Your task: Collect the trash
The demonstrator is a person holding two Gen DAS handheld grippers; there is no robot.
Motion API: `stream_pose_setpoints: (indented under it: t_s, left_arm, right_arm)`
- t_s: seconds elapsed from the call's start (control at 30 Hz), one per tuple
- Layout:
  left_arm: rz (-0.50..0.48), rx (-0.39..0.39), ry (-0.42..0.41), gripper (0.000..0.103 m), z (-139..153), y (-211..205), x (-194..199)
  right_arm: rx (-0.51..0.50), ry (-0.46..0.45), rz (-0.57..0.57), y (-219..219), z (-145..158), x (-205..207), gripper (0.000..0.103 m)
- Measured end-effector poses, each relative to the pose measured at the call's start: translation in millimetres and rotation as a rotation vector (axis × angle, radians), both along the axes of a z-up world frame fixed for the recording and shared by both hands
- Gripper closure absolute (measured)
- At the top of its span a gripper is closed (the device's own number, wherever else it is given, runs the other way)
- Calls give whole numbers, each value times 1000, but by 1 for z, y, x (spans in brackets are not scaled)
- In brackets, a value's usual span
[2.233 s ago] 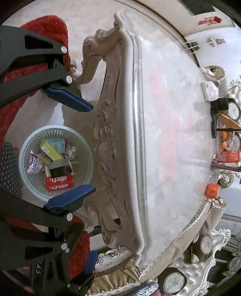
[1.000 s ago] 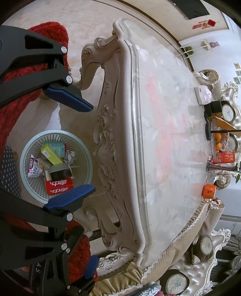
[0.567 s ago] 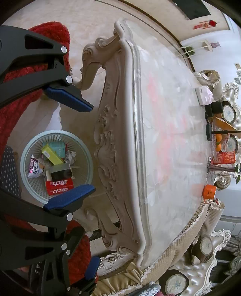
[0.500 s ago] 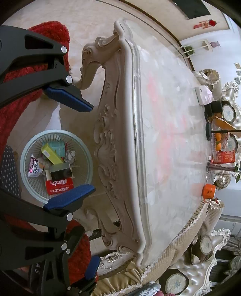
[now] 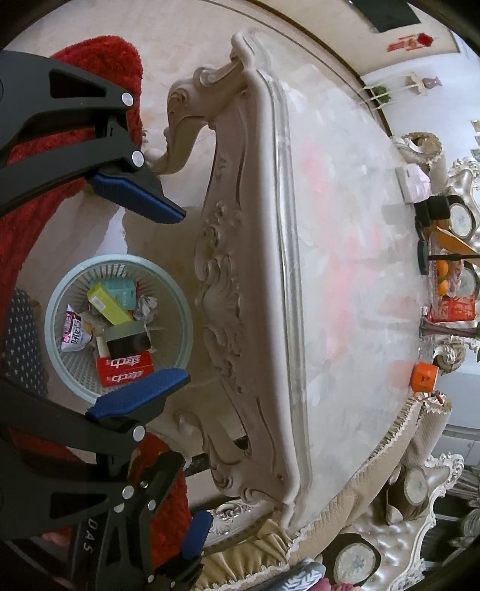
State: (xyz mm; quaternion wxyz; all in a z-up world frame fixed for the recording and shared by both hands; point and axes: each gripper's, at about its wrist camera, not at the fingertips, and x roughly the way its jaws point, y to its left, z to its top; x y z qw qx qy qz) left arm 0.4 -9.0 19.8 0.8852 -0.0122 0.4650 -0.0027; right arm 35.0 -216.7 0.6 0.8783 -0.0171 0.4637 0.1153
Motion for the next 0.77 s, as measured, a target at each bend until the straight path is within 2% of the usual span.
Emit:
stream_pose_setpoints:
  t_s: [0.17, 0.3, 0.33, 0.43, 0.53, 0.63, 0.77]
  left_arm:
    - [-6, -25, -6, 24, 0, 2, -2]
    - [29, 39, -47, 24, 5, 2, -6]
    - [28, 46, -61, 18, 7, 2, -7]
    - [31, 35, -79, 18, 10, 4, -10]
    - [20, 43, -67, 18, 9, 4, -8]
    - [12, -1, -16, 18, 4, 7, -3]
    - [12, -35, 3, 18, 0, 10, -2]
  right_arm:
    - [-3, 1, -2, 0, -1, 0, 8]
    - [-7, -1, -3, 0, -2, 1, 8]
    - [-8, 0, -2, 0, -3, 1, 8]
    - [-10, 2, -1, 1, -4, 1, 8]
    - [-9, 5, -2, 1, -5, 1, 8]
    - [-10, 3, -7, 0, -5, 1, 8]
    - [-10, 10, -11, -1, -7, 1, 8]
